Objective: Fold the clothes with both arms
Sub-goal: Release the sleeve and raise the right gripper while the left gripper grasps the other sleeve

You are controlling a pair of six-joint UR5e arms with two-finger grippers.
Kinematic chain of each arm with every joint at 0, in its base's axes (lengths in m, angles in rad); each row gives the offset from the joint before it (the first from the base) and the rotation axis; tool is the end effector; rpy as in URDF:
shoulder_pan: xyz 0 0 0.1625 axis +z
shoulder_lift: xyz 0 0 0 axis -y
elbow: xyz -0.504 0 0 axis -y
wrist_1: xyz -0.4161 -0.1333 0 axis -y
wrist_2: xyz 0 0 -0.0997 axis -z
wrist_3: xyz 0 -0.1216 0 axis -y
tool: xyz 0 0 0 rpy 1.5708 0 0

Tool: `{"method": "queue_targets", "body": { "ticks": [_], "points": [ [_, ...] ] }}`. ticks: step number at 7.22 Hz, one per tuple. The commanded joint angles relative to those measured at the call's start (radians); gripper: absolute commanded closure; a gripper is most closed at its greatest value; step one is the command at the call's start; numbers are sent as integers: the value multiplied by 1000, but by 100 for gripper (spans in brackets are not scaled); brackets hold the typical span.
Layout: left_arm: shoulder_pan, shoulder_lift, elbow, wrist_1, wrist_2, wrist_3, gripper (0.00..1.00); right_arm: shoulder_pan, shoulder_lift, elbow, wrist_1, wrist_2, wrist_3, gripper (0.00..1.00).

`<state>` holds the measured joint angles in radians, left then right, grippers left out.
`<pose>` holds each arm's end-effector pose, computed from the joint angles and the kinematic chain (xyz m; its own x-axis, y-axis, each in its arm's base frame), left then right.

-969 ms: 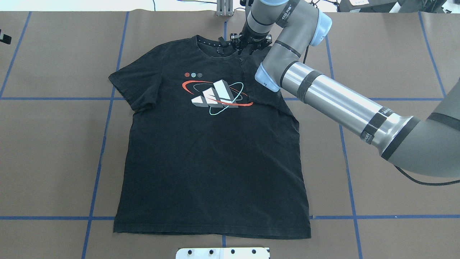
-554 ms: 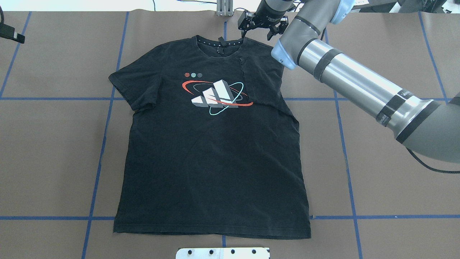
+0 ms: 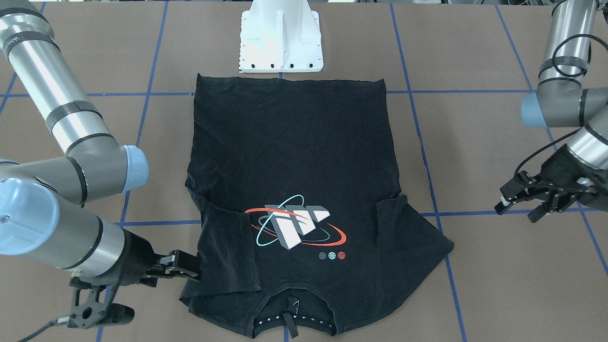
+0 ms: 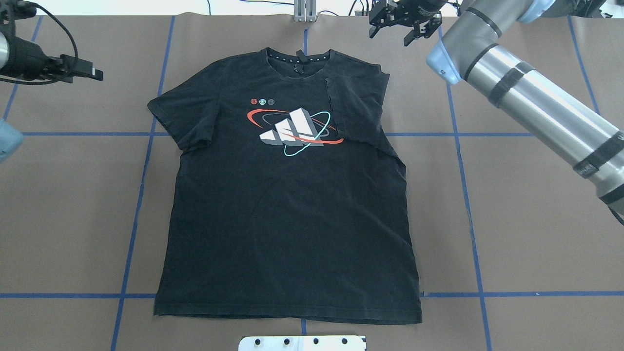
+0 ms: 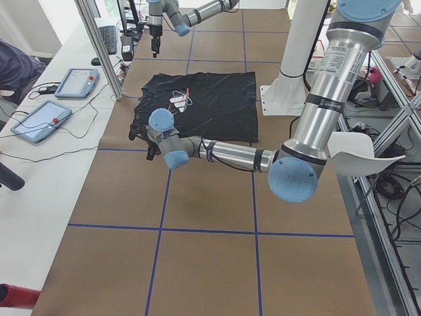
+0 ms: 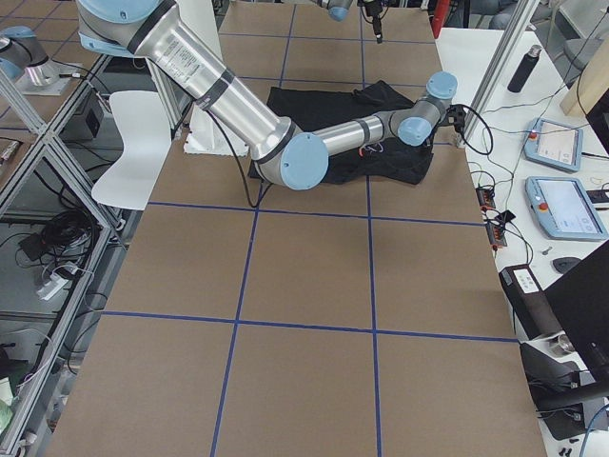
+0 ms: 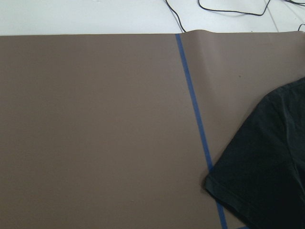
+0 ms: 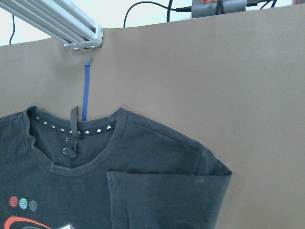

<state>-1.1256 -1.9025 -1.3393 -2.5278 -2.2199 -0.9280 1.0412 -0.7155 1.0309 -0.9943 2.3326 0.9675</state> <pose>0.2524 -0.6679 0.5582 0.4644 0.1356 -0.8752 0.2672 0.9207 0.2844 -0.4156 -0.8077 0.3417 0.4616 -0.0242 0.8868 -0.1108 0.9902 0.0846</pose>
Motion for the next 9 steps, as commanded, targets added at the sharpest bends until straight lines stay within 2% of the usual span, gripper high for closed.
{"method": "queue_targets", "body": {
  "ticks": [1, 4, 6, 9],
  "points": [
    [67, -96, 140, -96, 72, -84, 0, 3, -169, 223, -62, -36, 0, 0],
    [162, -165, 253, -128, 212, -86, 1, -1, -202, 322, -135, -36, 0, 0],
    [181, -173, 282, -128, 235, -84, 4, -3, -205, 325, -135, -36, 0, 0],
    [194, -185, 302, -126, 258, -84, 17, -4, -205, 325, -136, -36, 0, 0]
  ]
}}
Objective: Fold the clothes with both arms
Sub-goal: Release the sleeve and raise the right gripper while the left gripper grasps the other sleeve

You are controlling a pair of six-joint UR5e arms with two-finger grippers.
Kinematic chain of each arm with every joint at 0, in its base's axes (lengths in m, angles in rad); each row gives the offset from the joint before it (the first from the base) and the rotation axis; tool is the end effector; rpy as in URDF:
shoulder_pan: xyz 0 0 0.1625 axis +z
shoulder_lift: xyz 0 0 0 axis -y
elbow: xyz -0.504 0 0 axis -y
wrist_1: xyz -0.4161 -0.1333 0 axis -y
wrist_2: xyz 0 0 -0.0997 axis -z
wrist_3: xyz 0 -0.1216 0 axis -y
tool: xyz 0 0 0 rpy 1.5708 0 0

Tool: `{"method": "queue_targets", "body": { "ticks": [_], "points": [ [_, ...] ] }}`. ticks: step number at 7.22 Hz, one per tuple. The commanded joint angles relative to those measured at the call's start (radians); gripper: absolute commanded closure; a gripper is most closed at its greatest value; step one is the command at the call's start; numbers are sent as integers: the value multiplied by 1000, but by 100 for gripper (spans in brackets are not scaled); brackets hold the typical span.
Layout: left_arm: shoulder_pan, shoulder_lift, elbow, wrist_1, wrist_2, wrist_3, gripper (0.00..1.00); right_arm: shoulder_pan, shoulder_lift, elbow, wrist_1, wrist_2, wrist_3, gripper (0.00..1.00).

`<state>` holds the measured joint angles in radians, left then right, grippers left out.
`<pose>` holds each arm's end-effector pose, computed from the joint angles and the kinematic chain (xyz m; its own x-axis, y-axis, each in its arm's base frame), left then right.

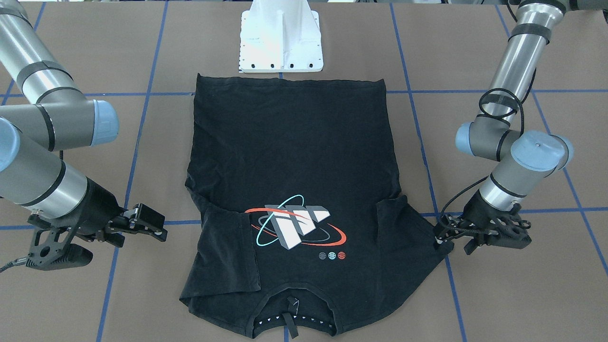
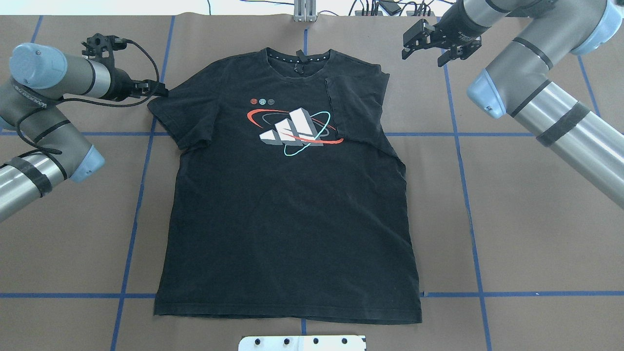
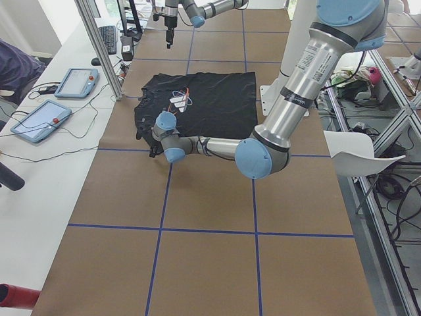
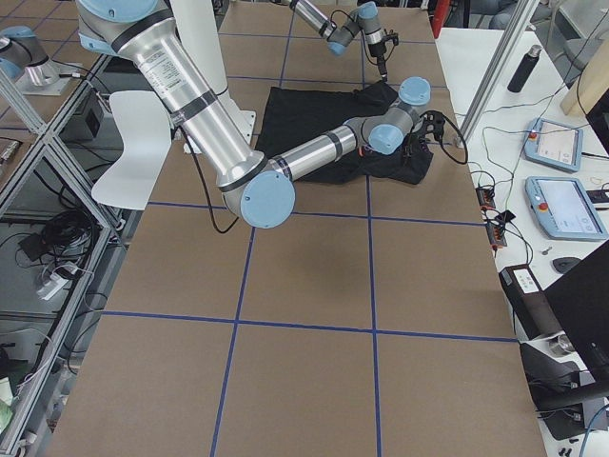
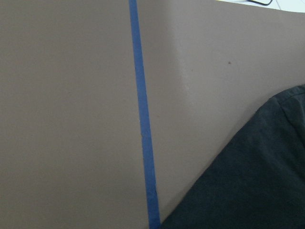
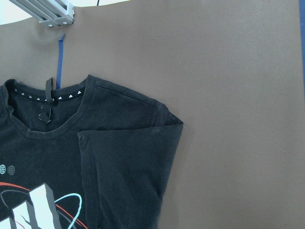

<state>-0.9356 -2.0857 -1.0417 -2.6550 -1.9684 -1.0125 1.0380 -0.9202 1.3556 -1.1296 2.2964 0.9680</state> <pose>0.4115 -0.7035 0.5734 0.5280 0.1068 -0.8425 0.3076 0.9006 0.3070 -0.3693 -0.7298 0.3696 0.4862 -0.0105 0.8738 -0.1332 0.9873 0.0860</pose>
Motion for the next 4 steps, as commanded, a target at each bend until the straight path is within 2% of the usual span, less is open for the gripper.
{"method": "queue_targets", "body": {
  "ticks": [1, 4],
  "points": [
    [6, -2, 6, 3, 6, 2, 19, -1, 1, -1, -1, 0, 0, 0],
    [11, -1, 6, 3, 6, 2, 24, -9, 6, -1, -1, 2, 0, 0]
  ]
}}
